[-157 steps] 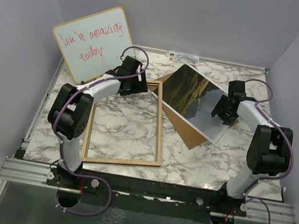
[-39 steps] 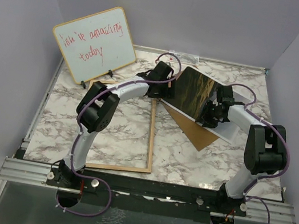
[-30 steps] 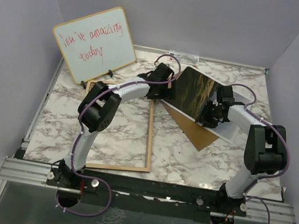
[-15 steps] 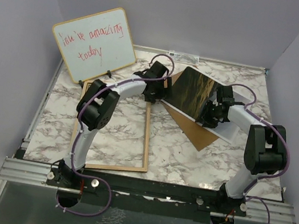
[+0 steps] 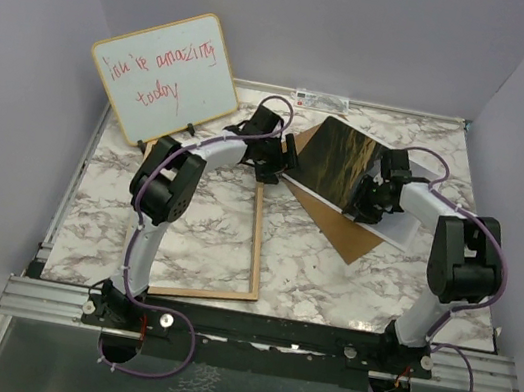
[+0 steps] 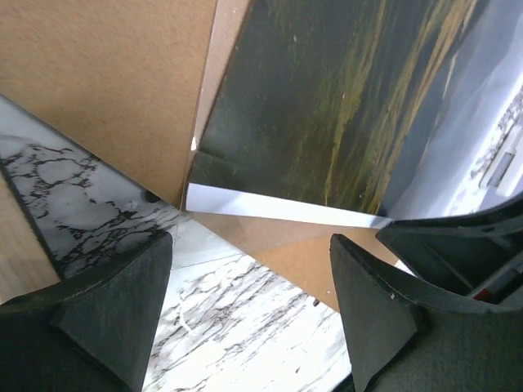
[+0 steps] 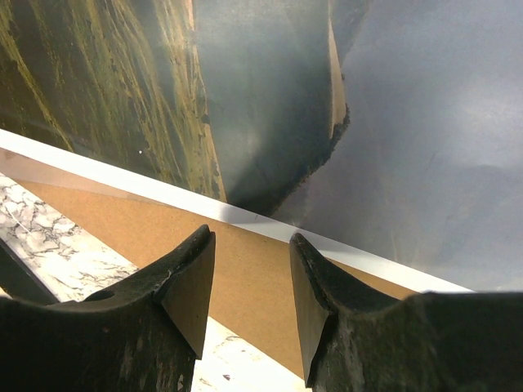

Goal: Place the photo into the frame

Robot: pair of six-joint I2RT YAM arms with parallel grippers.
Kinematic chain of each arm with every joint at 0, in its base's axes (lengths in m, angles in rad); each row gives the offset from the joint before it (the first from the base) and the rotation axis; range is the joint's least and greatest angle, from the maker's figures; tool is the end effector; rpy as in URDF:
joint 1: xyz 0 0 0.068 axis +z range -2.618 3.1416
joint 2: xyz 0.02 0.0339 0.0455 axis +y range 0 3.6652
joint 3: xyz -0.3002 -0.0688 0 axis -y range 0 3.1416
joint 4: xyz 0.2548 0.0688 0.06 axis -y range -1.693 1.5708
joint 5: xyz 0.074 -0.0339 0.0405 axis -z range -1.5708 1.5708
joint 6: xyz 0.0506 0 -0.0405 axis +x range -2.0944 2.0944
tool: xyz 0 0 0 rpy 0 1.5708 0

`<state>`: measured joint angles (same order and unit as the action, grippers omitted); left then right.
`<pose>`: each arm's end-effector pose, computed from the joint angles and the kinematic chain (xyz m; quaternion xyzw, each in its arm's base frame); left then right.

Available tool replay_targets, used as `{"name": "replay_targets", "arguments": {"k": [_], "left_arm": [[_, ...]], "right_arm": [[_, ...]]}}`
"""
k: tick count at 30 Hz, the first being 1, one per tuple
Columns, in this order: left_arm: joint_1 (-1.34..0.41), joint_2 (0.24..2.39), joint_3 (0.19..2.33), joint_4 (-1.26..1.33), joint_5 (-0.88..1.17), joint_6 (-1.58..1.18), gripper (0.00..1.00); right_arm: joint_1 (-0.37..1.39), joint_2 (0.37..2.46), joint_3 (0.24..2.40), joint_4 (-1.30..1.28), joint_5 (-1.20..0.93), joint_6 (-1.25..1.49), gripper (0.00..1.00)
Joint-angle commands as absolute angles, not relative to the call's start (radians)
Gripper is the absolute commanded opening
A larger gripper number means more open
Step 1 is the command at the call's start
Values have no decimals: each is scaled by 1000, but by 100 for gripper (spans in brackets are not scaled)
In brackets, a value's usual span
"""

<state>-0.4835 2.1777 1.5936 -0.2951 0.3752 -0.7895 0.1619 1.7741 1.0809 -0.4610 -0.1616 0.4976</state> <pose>0.4465 -0.2554 0.1764 -0.0784 0.9231 -0.3390 0.1635 0.3590 0.0669 0.1775 0.1465 0.9643 0.1415 0.1694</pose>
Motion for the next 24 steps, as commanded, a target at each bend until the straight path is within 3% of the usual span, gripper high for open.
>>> {"name": "replay_targets", "arguments": {"k": [1,11,18,24], "left_arm": [[-483,2231,1536,-320,446,-801,78],[-422,2159,1432,-114,580,-828,69],[-410,2135,1295,259,714,-1060,69],[-410,2119,1286,295,702,-1089,64]], "right_arm": [[166,1870,1077,-468,-176,501,46],[166,1909,1079,-475,-187,499,46],[167,1917,1075,-470,-181,496,46],[165,1920,1073,-468,-180,497,46]]}}
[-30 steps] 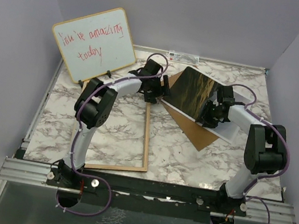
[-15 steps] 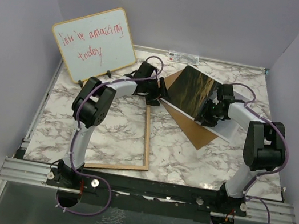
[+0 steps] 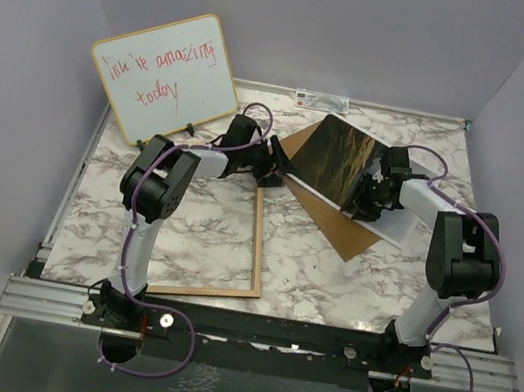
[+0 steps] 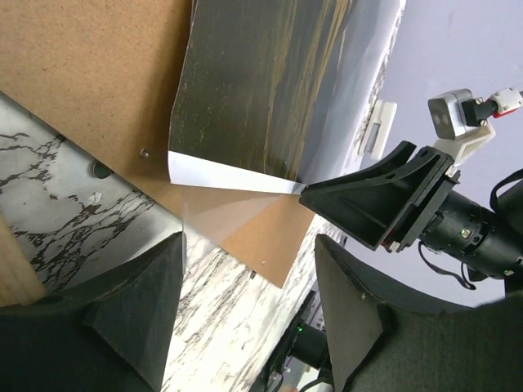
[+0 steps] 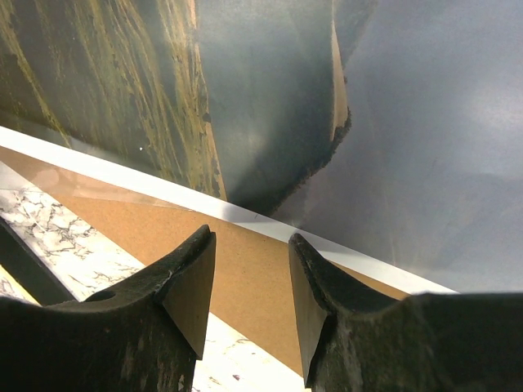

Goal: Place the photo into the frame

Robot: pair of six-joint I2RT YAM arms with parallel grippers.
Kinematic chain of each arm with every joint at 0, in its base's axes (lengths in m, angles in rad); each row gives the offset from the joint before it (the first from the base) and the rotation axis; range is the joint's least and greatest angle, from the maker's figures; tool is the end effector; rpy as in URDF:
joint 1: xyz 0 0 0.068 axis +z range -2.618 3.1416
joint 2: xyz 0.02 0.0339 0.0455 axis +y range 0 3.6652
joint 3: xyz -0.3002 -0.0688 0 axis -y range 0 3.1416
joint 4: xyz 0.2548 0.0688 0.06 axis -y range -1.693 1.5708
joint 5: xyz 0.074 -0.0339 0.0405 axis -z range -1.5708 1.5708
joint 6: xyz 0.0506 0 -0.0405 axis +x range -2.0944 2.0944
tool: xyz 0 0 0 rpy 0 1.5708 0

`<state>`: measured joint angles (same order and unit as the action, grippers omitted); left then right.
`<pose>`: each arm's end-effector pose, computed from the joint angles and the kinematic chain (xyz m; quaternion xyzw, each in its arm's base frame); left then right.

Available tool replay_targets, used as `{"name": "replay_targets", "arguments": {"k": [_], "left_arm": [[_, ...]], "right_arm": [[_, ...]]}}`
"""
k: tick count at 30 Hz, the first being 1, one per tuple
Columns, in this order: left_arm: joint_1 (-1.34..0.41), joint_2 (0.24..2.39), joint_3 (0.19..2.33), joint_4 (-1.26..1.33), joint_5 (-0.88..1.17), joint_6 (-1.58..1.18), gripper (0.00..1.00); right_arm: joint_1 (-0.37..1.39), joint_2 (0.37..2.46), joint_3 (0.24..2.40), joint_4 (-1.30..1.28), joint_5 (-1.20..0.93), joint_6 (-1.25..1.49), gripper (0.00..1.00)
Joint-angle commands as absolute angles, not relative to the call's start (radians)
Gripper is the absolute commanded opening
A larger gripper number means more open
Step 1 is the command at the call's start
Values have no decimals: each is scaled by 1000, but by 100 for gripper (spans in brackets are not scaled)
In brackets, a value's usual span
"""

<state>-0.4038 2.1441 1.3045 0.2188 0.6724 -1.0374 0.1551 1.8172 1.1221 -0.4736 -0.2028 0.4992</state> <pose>0.4382 -0.2215 0.1500 -0.1182 0.8447 -0.5053 0.1308 0.3696 0.0681 0.1738 0.1470 0.9639 0.1578 0.1563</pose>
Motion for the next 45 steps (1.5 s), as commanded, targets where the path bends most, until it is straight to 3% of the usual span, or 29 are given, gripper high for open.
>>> {"name": "replay_targets", "arguments": {"k": [1,17,21,24,41,45], "left_arm": [[-411,2118,1285,295,699,-1090,63],[-434,2157,1317,328,573,-1140,38],[-432,2137,1310,320,551,-1108,20],[-432,2118,1317,245,535,-1048,1],[-420,1986,1661,-461,494,-641,0],[-404,1927,1779,-630,285,-588,0]], "right_arm": [[167,1921,1072,-468,-179,497,46],[166,1917,1072,-460,-179,494,35],[166,1906,1070,-463,-174,492,34],[166,1887,1071,-466,-173,495,34],[165,1749,1207,-550,32,489,45],[165,1699,1236,-555,42,486,48]]}}
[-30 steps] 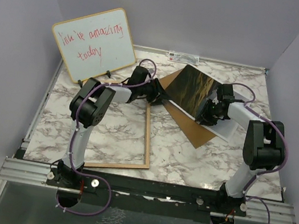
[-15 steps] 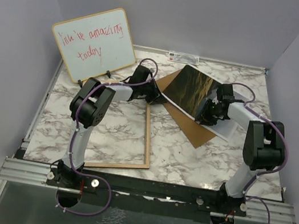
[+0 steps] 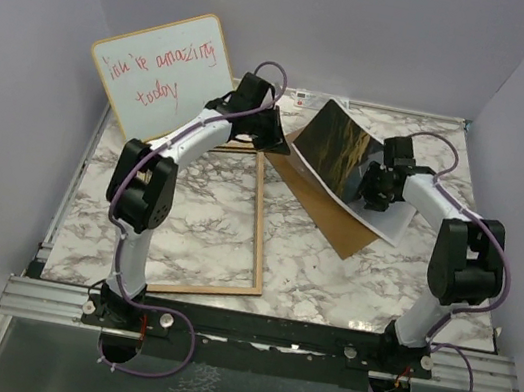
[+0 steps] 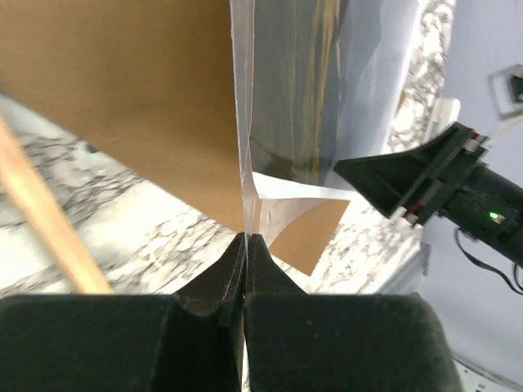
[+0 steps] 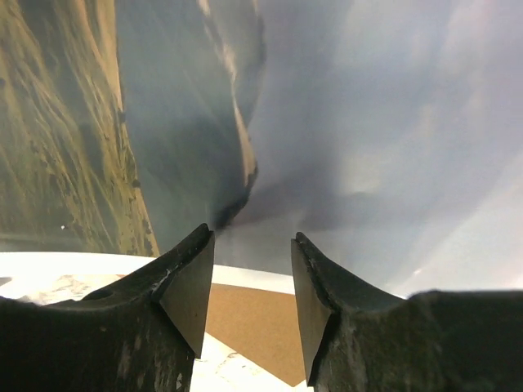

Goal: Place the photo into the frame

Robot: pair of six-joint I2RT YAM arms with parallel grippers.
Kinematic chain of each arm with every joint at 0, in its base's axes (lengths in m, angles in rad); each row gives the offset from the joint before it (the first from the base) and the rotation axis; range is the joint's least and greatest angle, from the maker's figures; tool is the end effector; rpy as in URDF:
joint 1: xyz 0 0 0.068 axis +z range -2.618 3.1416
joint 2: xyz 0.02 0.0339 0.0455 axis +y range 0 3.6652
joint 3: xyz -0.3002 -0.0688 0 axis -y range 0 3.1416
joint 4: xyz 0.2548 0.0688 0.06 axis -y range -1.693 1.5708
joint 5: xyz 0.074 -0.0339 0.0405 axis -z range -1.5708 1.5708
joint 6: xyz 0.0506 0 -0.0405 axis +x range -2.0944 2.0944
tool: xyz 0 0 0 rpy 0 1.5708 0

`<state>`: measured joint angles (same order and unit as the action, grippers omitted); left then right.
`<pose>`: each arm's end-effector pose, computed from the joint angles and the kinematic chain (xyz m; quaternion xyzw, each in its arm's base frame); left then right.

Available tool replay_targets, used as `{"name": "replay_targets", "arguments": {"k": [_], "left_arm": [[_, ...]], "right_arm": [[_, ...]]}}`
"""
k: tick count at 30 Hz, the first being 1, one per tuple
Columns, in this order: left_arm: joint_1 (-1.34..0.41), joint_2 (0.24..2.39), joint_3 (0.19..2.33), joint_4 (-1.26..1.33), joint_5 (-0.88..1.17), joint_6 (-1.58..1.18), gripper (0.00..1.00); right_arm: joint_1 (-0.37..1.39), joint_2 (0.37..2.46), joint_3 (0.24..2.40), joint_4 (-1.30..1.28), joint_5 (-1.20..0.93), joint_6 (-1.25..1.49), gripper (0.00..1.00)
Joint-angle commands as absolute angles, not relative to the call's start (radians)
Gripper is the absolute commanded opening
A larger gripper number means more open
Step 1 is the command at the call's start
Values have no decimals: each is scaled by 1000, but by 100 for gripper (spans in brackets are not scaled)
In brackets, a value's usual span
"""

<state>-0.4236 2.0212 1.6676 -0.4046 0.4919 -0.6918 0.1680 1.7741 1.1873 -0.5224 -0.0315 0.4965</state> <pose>0.4429 -0.2259 0.2703 -0.0238 0.8958 -0.3926 0.2069 0.3759 0.0654 0.2049 0.1556 0.9609 0.0891 0.2112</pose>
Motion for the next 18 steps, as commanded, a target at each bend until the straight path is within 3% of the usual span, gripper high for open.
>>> {"name": "replay_targets", "arguments": {"k": [1,10,18], "left_arm": [[-402,1913,1815,-661,258,-571,0],[-352,1871,1994,-833,251,-532,0],[-312,1811,2213,-954,-12,-486,0]], "right_arm": [[165,1694,1240,-554,41,484,49],[165,1684,1231,-535,24,459,51],[165,1617,1217,-457,-89,390,51]]}}
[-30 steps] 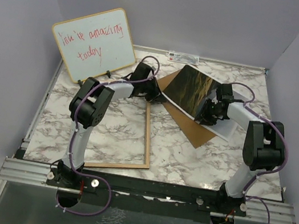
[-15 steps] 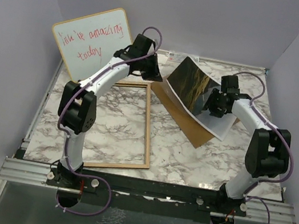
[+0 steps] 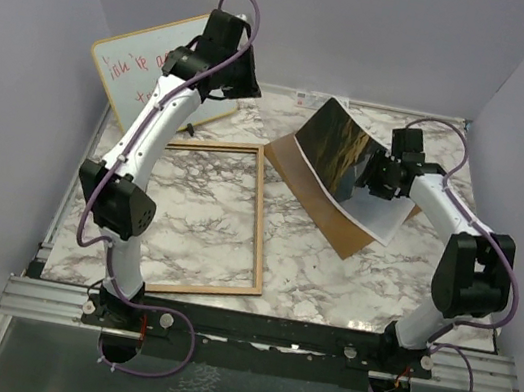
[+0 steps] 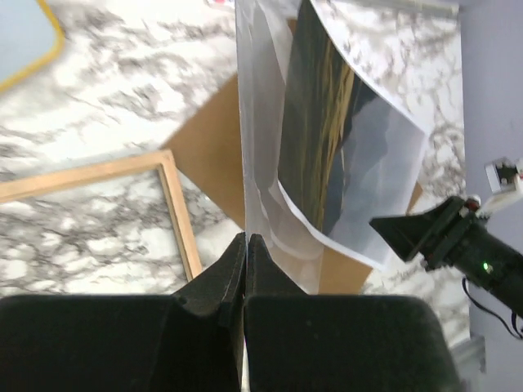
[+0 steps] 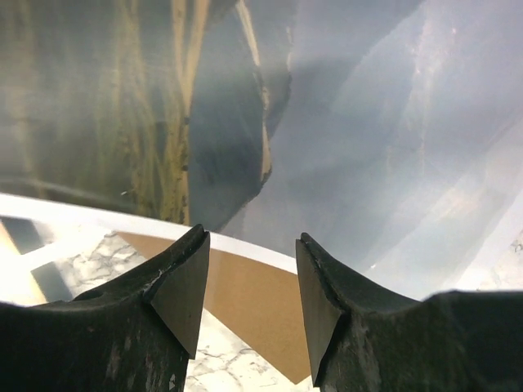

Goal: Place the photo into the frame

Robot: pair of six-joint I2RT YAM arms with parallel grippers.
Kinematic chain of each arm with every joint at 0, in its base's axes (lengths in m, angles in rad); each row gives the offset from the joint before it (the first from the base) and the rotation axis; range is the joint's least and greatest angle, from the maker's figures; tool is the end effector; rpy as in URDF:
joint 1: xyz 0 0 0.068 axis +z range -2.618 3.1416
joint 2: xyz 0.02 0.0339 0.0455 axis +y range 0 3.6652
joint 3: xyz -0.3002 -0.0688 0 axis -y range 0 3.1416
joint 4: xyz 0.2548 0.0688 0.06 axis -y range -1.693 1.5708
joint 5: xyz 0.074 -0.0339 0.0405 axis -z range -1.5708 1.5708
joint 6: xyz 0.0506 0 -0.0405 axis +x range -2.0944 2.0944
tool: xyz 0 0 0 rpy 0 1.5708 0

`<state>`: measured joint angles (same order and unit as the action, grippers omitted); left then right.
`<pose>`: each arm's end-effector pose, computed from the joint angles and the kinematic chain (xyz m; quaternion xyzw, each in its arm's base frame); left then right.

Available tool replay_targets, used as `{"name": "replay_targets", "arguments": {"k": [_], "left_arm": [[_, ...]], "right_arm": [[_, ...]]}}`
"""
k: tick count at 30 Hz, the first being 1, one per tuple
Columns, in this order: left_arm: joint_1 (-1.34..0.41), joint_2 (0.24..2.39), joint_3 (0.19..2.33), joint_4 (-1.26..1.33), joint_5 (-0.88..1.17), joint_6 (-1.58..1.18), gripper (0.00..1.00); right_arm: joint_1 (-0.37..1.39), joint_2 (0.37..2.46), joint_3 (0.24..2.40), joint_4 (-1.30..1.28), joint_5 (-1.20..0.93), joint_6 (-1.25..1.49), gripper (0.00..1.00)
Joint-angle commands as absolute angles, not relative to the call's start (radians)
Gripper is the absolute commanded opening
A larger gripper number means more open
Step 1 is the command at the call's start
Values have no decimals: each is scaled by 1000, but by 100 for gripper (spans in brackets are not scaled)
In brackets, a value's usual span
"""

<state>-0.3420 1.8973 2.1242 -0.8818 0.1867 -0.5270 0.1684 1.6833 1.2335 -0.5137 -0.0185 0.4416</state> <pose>0.4200 -0.1595 0.4383 -0.0415 0.8930 -0.2611 0.3641 0.3748 0.0647 0.2527 0.1272 0.9457 0.0982 0.2825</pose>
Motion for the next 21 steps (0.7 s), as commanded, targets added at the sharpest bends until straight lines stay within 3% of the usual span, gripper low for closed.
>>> {"name": "replay_targets", "arguments": {"k": [1,10,16,21], "left_arm": [[-306,1795,2217,-954,-42,-485,0],[-281,1756,2357,-927,-90,-500,0],[-277,1739,2404,-900,-118,-534,0],[-275,1720,2419,-848,-145,-561,0]], "right_arm": [[166,1608,1216,-448,-106,386,51],[182,1572,1209,-268,-356,350,52],[286,1510,1212,-122,-360,288,68],[382,1491,1236,-38,-350,246,72]]}}
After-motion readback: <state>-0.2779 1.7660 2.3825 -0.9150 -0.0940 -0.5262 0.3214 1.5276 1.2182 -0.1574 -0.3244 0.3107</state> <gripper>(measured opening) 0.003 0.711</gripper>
